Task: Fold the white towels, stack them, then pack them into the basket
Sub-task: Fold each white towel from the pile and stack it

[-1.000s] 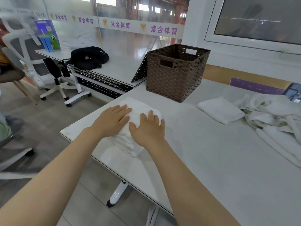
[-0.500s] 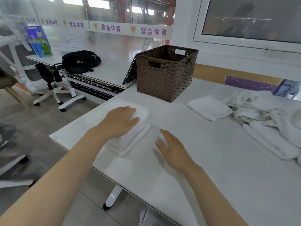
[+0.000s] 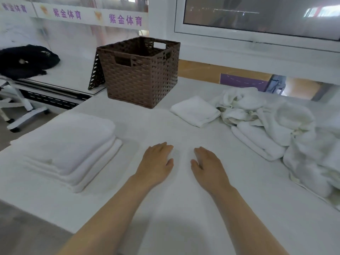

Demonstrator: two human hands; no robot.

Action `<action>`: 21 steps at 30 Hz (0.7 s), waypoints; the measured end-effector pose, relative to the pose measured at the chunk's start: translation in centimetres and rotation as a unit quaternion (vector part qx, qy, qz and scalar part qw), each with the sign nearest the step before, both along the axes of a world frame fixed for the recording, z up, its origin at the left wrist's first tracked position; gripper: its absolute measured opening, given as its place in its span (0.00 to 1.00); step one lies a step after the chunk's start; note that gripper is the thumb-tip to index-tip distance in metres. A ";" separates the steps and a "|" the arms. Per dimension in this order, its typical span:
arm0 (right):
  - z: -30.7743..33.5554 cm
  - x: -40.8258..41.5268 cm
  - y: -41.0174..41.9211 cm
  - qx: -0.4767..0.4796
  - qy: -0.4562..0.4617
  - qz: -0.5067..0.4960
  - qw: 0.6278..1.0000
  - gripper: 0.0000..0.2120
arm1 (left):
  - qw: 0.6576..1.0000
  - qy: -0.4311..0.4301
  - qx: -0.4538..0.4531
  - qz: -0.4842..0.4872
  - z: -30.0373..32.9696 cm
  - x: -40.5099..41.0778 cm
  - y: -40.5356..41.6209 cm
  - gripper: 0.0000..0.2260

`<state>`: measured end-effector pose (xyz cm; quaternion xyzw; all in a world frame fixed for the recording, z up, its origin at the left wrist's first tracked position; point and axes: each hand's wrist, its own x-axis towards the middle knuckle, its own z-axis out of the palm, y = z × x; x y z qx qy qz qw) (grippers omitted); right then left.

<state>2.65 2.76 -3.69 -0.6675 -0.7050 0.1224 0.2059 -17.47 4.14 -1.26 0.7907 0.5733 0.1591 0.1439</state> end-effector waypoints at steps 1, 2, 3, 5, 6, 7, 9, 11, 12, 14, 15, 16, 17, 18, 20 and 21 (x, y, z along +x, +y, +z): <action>-0.1 0.4 1.0 0.009 0.001 -0.013 1.000 0.24 | 1.000 0.009 0.009 0.003 -0.4 0.4 0.5 0.22; -0.2 0.7 2.3 0.019 -0.005 -0.024 1.000 0.23 | 1.000 0.011 0.017 0.008 -0.8 0.6 1.1 0.21; -0.3 0.8 3.7 0.029 -0.018 -0.031 0.999 0.23 | 1.000 0.008 0.023 0.012 -1.2 0.6 1.6 0.21; -0.3 0.8 6.5 0.039 -0.037 -0.045 0.998 0.25 | 0.999 -0.004 0.031 0.016 -1.8 0.3 2.5 0.21; -0.2 0.7 8.0 0.045 -0.044 -0.054 0.997 0.26 | 0.999 -0.011 0.036 0.017 -2.1 0.2 2.7 0.20; -0.1 0.6 9.4 0.052 -0.052 -0.061 0.995 0.27 | 0.999 -0.018 0.044 0.018 -2.3 0.1 3.0 0.20; 0.1 0.4 12.0 0.070 -0.070 -0.066 0.993 0.28 | 0.998 -0.033 0.058 0.022 -2.5 0.0 3.2 0.21; -0.1 0.2 14.2 0.075 -0.083 -0.069 0.991 0.28 | 0.996 -0.057 0.060 0.030 -2.6 -0.2 3.4 0.22; -0.3 0.2 15.2 0.075 -0.084 -0.071 0.991 0.28 | 0.995 -0.069 0.058 0.035 -2.6 -0.3 3.6 0.22; -0.6 0.3 16.8 0.075 -0.072 -0.082 0.991 0.27 | 0.994 -0.081 0.055 0.043 -2.8 -0.5 3.9 0.23; -0.7 0.4 17.4 0.079 -0.061 -0.088 0.991 0.26 | 0.994 -0.084 0.057 0.046 -2.8 -0.5 4.0 0.23; -0.9 0.5 17.9 0.087 -0.050 -0.093 0.991 0.24 | 0.993 -0.088 0.059 0.049 -2.9 -0.6 4.1 0.22; -0.9 0.6 18.2 0.096 -0.042 -0.096 0.990 0.22 | 0.992 -0.093 0.060 0.055 -3.0 -0.7 4.2 0.22; -0.9 0.7 18.4 0.104 -0.036 -0.100 0.989 0.20 | 0.991 -0.100 0.059 0.062 -3.1 -0.8 4.4 0.20; -0.9 0.9 18.5 0.114 -0.035 -0.103 0.988 0.17 | 0.989 -0.113 0.065 0.076 -3.3 -1.0 4.6 0.18; -0.8 1.0 18.4 0.118 -0.039 -0.100 0.987 0.16 | 0.987 -0.118 0.065 0.082 -3.3 -1.0 4.6 0.18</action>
